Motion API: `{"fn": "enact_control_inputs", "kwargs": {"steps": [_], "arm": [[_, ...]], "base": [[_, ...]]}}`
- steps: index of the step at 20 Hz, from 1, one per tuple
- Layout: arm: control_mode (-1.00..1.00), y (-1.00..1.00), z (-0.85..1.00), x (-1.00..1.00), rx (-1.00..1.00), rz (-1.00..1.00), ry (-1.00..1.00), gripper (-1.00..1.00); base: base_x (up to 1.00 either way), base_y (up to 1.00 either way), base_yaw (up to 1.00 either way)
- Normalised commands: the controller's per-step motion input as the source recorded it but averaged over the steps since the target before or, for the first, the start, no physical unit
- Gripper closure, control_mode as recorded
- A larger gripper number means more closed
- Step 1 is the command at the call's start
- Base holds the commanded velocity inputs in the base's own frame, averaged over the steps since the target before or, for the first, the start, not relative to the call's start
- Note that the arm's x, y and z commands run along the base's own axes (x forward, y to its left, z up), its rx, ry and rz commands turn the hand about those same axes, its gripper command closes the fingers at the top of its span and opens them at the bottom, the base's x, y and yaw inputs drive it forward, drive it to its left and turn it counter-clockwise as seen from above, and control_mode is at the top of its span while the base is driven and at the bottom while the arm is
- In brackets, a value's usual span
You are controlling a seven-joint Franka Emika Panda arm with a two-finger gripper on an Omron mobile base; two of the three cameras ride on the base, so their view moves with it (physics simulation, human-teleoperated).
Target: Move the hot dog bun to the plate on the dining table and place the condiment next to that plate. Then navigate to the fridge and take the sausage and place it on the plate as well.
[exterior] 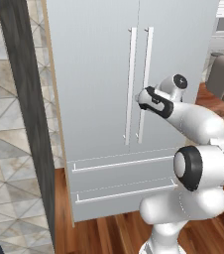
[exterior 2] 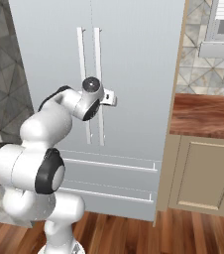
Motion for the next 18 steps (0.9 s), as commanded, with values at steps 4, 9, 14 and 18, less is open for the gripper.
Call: {"fn": "enact_control_inputs", "kwargs": {"steps": [4,9,14,18], "arm": [[-1.0,0.0,-0.2,0.69,0.0,0.0,0.02,-1.0],[-1.0,0.0,-0.15,0.58,0.0,0.0,0.01,-1.0],[-1.0,0.0,-0.17,0.33,0.0,0.0,0.0,1.0],[-1.0,0.0,-0.24,0.17,0.0,-0.02,0.0,1.0]], "base": [[0.0,0.0,0.0],[0.0,0.0,0.0],[0.0,0.0,0.0],[0.0,0.0,0.0]]}}
